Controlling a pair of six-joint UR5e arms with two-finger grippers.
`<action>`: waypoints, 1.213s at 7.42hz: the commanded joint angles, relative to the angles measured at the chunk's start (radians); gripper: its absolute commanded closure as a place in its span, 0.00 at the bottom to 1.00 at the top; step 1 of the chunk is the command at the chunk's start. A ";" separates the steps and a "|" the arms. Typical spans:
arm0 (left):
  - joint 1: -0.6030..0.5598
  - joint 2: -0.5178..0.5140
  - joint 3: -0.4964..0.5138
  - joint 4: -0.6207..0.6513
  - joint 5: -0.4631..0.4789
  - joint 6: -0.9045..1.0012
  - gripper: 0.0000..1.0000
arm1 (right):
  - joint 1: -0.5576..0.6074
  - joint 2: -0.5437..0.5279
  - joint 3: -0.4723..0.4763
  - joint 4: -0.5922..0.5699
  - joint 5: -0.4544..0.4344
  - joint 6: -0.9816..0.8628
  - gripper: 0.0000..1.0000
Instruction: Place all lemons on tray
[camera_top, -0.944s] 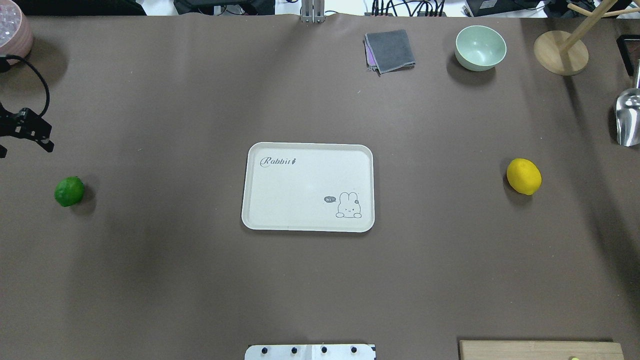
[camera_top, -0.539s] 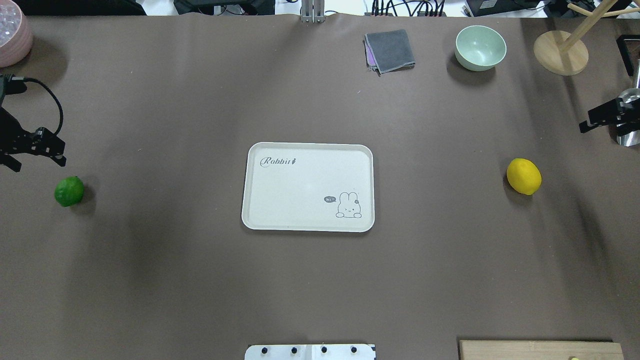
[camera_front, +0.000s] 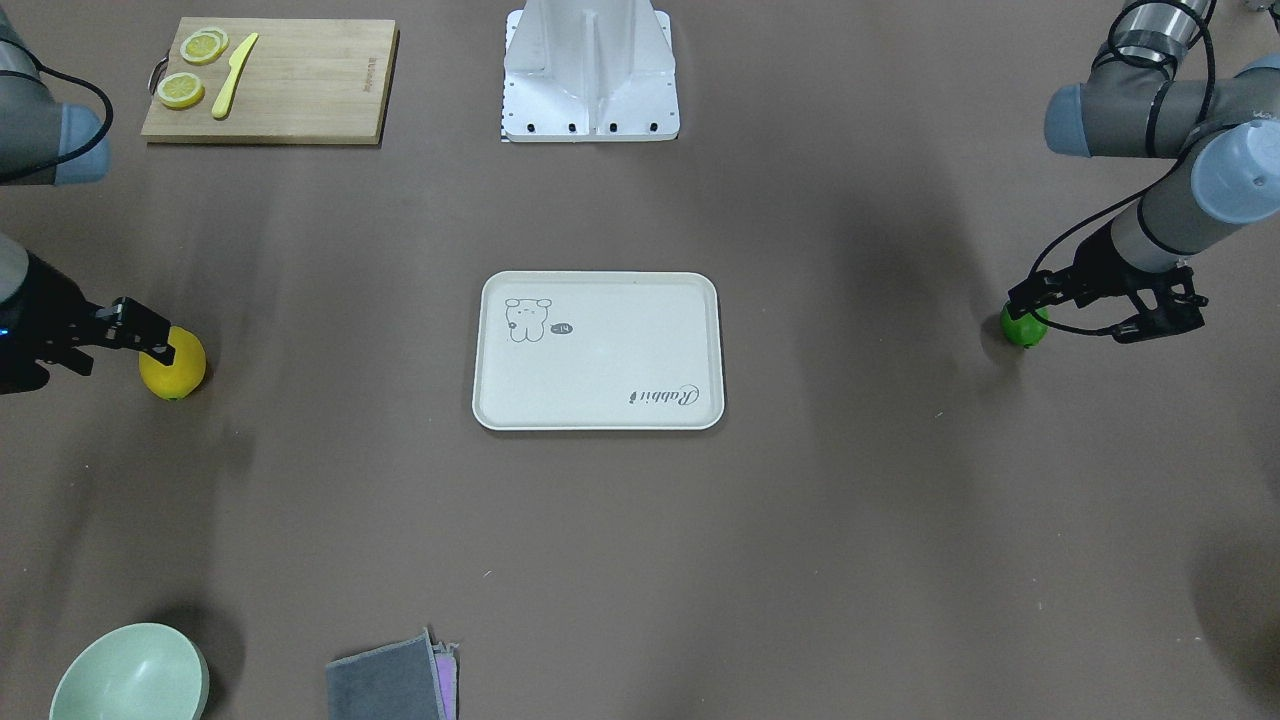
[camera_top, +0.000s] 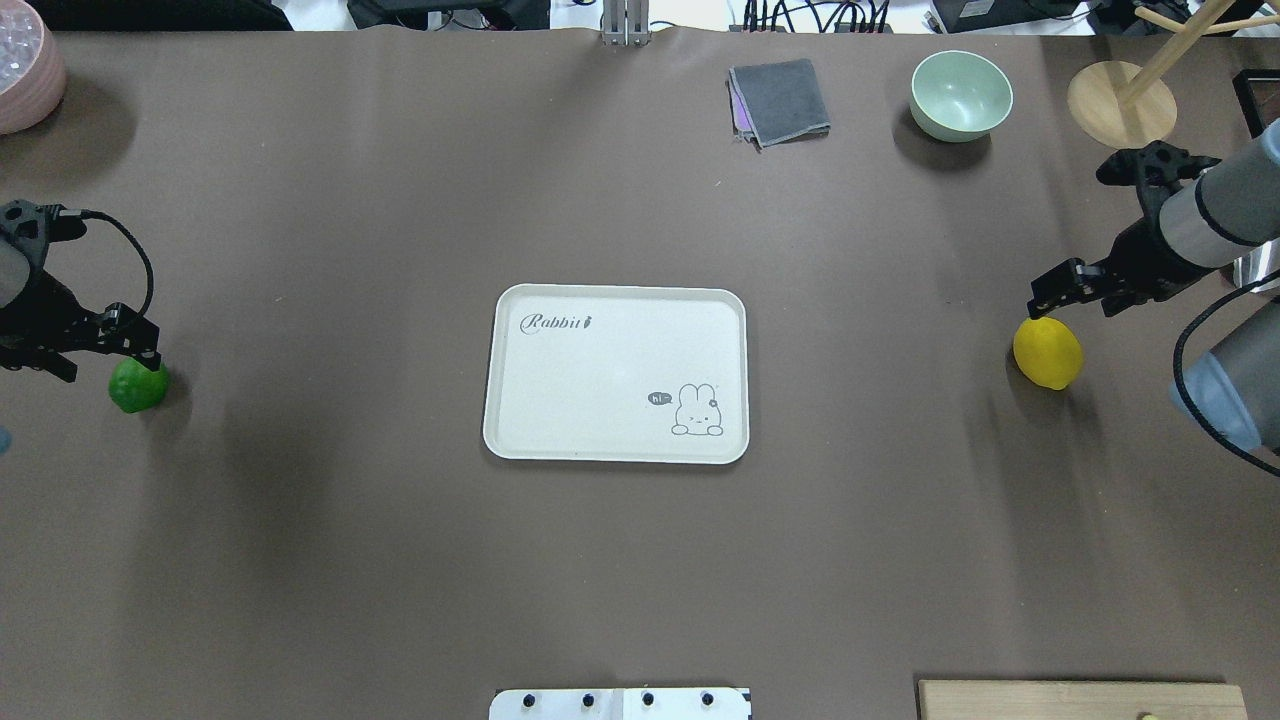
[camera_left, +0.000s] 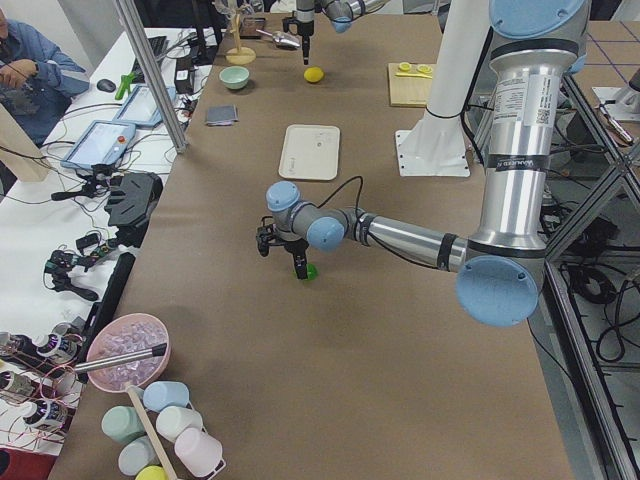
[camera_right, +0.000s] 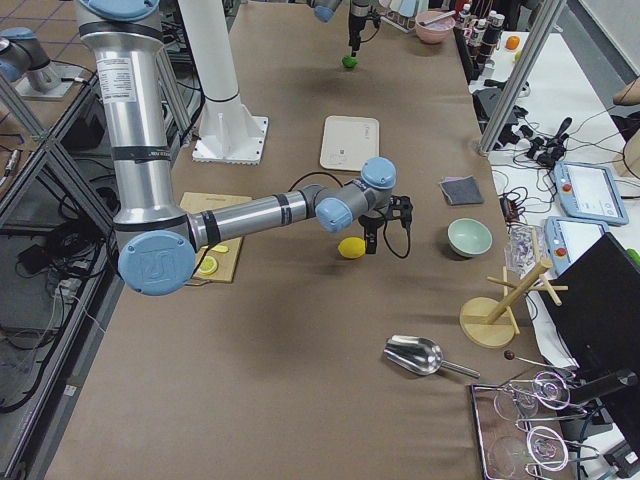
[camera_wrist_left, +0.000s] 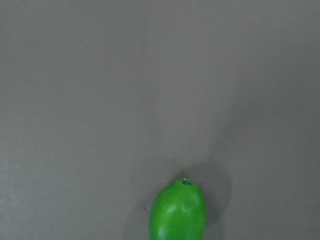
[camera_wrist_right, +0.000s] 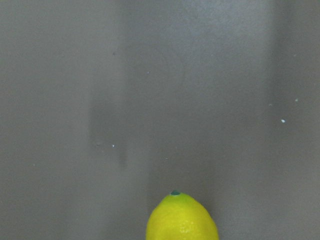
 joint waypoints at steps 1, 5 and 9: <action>0.028 0.003 0.035 -0.057 0.031 -0.032 0.03 | -0.052 -0.002 -0.003 0.000 -0.040 -0.007 0.00; 0.041 -0.002 0.038 -0.059 0.031 -0.035 0.95 | -0.069 -0.012 -0.014 0.000 -0.056 -0.027 0.00; -0.025 0.003 -0.052 0.007 -0.109 0.019 1.00 | -0.096 -0.015 -0.048 0.000 -0.068 -0.024 0.00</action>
